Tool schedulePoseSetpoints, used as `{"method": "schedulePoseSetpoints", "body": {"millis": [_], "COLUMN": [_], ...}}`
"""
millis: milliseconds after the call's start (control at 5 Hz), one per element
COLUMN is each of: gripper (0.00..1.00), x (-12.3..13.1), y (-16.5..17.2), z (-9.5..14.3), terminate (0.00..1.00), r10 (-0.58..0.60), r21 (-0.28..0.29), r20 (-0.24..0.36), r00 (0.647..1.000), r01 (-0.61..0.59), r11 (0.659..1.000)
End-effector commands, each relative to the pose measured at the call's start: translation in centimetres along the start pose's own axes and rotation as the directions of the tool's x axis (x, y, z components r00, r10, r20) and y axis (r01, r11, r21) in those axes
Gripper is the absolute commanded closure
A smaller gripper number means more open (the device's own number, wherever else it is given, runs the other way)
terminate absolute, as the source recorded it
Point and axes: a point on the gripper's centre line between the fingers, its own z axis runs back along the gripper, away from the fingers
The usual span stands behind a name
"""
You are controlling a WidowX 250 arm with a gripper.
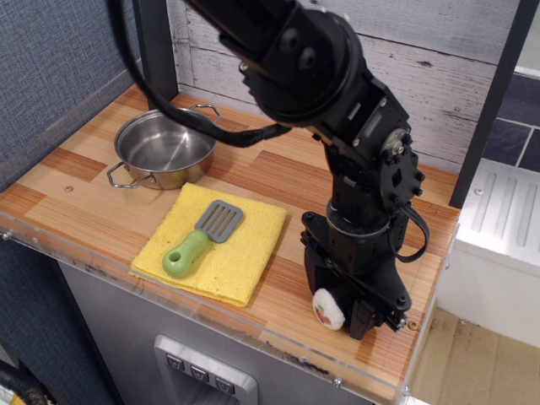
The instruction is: Put the black and white thread into the pot.
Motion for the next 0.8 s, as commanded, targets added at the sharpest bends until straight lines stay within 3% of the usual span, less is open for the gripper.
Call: {"method": "schedulePoseSetpoints", "body": {"millis": [0,200,400,600], "gripper": [1.0,1.0,1.0,1.0], "x": [0.0,0.2,0.2,-0.8], "y": [4.8,10.7,16.6,21.9], "z": [4.9,7.5,8.9,8.1], "terminate": [0.0,0.0,0.0,0.0], "r10": [0.082,0.228,0.387,0.482], "r21": [-0.025,-0.02,0.016,0.041], "r20": [0.075,0.107,0.131,0.111], "r00": [0.994,0.968,0.913,0.869], "r01": [-0.081,-0.227,-0.392,-0.489], "r11": [0.996,0.974,0.92,0.872]}}
